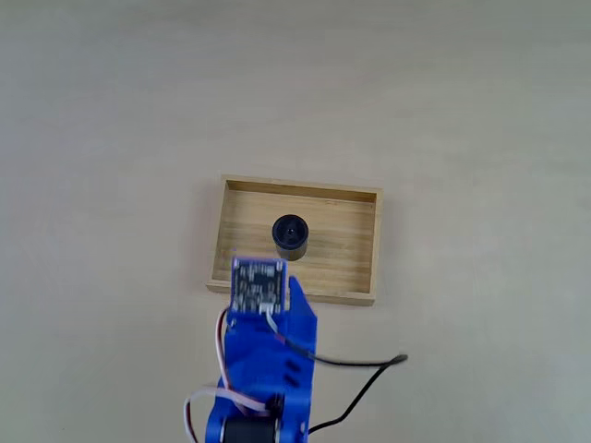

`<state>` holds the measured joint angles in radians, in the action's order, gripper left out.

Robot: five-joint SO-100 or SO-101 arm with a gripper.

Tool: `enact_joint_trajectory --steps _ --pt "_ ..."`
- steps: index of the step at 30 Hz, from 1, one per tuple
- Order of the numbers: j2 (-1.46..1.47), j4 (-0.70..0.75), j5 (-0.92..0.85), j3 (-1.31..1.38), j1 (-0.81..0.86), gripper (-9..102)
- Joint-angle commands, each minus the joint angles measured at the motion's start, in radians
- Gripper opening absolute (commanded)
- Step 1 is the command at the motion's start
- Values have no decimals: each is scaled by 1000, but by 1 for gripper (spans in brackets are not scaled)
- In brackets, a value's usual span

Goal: Place the black cylinder in the wooden box then return to rest.

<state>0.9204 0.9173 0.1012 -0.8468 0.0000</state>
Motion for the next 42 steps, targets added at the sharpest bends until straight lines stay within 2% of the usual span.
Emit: enact_joint_trajectory --steps 1,12,24,34,42 --pt "241 49 -18 -49 12 18" --pt "512 132 -46 -281 83 15" --pt "660 147 -112 -433 67 0" --pt "747 178 -179 -552 43 0" --pt "802 307 -259 -629 9 0"
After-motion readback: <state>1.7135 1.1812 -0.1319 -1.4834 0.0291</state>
